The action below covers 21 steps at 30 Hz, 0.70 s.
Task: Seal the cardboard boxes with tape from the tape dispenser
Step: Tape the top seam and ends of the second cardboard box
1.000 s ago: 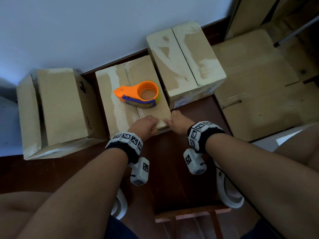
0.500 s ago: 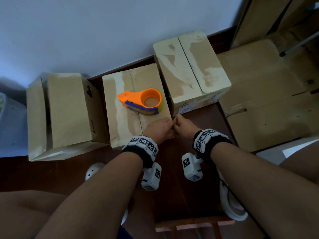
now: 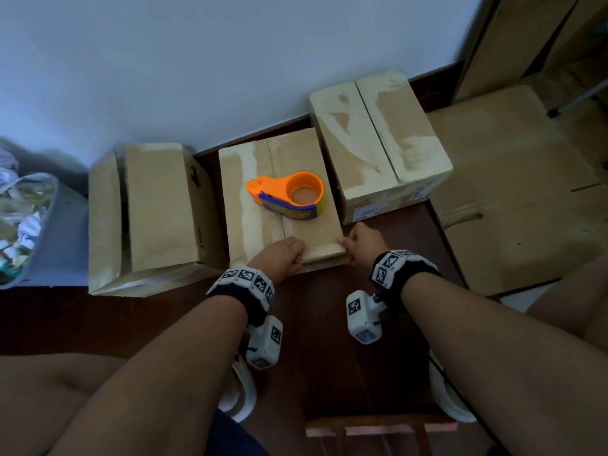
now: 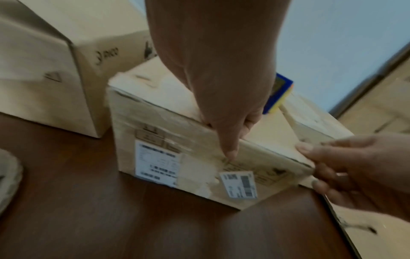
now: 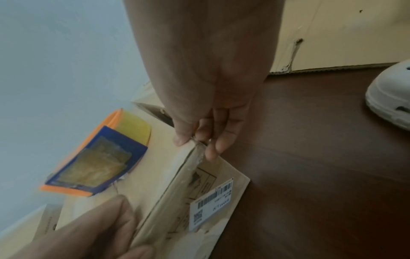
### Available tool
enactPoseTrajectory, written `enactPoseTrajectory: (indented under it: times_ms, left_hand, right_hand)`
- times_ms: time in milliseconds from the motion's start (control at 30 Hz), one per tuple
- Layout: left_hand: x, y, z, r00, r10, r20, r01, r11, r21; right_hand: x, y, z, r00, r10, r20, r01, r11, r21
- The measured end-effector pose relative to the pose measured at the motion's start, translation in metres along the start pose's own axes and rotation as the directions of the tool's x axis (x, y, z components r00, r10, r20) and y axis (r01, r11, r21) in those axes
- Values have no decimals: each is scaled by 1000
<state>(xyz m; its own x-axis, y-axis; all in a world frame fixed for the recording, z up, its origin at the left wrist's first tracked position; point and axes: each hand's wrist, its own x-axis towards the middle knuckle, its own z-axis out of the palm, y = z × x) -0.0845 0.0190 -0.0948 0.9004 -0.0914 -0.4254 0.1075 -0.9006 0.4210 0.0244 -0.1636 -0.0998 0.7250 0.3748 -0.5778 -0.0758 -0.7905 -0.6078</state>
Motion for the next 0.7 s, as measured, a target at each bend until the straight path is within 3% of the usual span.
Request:
enactPoseTrajectory:
  times_ms: [100,367,533,700]
  left_hand:
    - [-16,-16,-8,996,-68,61,65,996,57]
    - [-51,-57,-21,961,-260,90,241,953,184]
    - [-46,-59,-16,960,-262,100,238,949,209]
    - [-47,-59,-16,972,-223,80,206,962,179]
  right_hand:
    - [-4,-6,-1,1000,11,-28,-12,998,-65]
    - [-5,-1,-1,996,75,-46,-84,968,-235]
    - [-12,-5,5,991,114,75,-78,924,-373]
    - [-5,-6,5,953,195,231,-194,981,-27]
